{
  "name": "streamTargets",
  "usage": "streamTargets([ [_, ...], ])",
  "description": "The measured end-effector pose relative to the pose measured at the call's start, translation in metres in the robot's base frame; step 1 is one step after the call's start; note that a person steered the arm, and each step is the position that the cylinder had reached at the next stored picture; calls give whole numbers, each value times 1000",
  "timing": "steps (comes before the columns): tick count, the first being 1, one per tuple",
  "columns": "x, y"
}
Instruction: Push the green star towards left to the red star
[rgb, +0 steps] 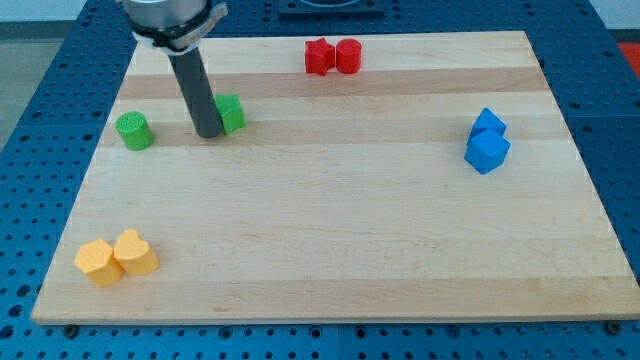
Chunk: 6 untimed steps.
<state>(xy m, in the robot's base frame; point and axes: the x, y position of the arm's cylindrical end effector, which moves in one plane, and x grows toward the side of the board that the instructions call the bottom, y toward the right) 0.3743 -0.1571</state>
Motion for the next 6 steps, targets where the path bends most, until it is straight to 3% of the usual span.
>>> streamTargets([
  [3, -69, 34],
  [4, -54, 34],
  [5, -12, 45],
  [6, -20, 52],
])
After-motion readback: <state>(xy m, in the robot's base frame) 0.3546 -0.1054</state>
